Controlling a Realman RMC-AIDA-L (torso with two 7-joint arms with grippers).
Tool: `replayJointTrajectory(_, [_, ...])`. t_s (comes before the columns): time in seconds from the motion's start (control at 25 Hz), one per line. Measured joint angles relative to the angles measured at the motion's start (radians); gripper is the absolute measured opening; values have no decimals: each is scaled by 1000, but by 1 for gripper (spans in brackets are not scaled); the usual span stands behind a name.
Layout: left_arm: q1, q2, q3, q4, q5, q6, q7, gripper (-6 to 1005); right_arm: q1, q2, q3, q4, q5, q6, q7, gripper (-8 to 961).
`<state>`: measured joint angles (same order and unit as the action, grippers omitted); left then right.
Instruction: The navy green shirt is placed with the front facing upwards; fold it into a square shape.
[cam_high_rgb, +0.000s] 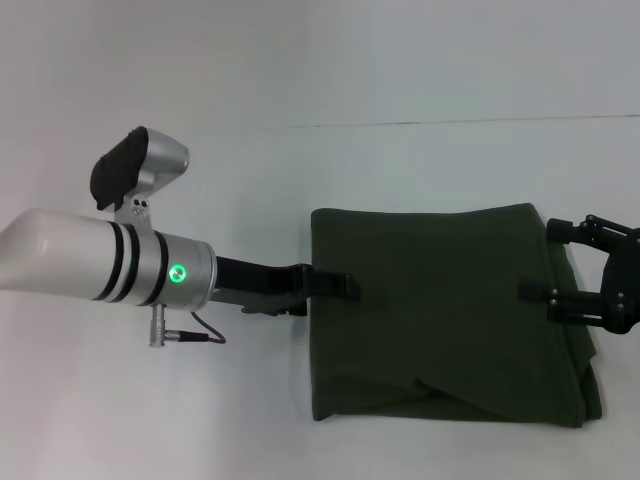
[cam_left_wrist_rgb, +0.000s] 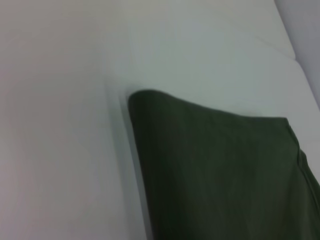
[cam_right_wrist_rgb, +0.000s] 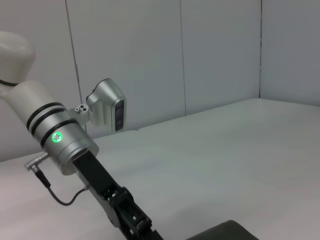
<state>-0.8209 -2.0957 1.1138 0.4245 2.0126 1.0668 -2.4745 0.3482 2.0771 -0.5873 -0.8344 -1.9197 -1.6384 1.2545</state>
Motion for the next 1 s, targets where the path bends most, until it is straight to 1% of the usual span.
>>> replayJointTrajectory(0.12, [-1, -10, 0, -1, 6, -9, 1, 934, 0, 1, 0, 0, 0, 0, 3, 927])
replayJointTrajectory(0.44, [-9, -23, 5, -1, 7, -12, 2, 931, 2, 1, 0, 0, 1, 5, 8, 927])
replayJointTrajectory(0.52, [-12, -26, 26, -1, 8, -14, 4, 931, 3, 1, 0, 0, 1, 5, 9, 927])
replayJointTrajectory(0.6, [-13, -28, 68, 4, 8, -25, 13, 930, 2, 1, 3, 0, 1, 5, 9, 927])
replayJointTrajectory(1.0, [-6, -33, 68, 33, 4, -32, 17, 654, 0, 6, 7, 1, 1, 5, 10, 927])
